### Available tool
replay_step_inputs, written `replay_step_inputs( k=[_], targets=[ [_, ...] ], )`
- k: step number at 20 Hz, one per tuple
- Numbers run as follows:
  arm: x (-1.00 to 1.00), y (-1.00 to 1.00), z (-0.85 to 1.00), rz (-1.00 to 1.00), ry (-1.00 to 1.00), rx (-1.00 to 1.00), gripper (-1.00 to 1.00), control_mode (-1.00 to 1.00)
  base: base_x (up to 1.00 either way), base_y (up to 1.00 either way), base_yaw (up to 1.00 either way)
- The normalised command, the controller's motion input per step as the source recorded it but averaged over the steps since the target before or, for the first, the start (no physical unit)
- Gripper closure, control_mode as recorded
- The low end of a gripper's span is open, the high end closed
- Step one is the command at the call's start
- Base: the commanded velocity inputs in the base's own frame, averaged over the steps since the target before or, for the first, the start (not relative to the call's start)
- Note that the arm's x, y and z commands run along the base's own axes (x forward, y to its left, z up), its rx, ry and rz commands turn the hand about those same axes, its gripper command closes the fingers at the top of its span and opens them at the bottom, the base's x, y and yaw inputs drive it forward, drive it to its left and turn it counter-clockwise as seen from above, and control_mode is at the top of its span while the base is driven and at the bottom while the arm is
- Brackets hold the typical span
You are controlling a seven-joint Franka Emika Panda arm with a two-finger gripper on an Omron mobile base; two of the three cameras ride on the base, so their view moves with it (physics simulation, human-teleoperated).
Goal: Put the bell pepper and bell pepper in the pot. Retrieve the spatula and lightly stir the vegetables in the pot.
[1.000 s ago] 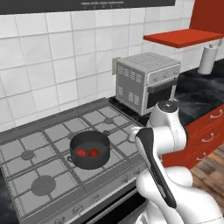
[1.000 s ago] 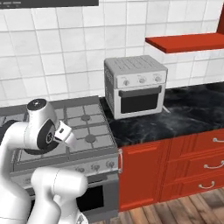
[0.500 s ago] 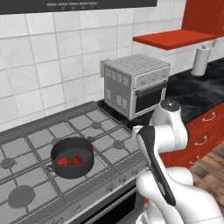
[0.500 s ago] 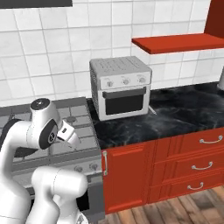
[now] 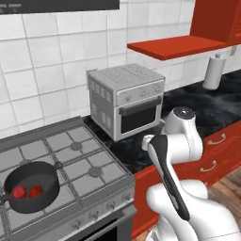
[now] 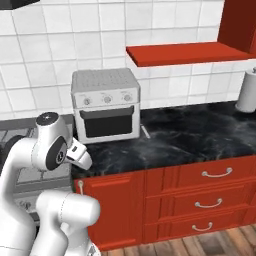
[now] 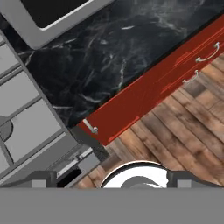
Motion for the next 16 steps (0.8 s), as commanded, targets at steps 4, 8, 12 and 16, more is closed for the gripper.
replay_step_inputs(
  k=[4,8,12,16],
  targets=[
    [0.00,0.00,0.00,0.00,0.00,0.00,-1.00,1.00,0.14,-0.84,0.20],
    [0.00,0.00,0.00,0.00,0.00,0.00,-1.00,1.00,0.15,-0.81,0.23],
    [0.00,0.00,0.00,0.00,0.00,0.00,-1.00,1.00,0.13,-0.79,0.27],
    [0.00,0.00,0.00,0.00,0.00,0.00,-1.00,1.00,0.13,-0.71,0.37]
  ],
)
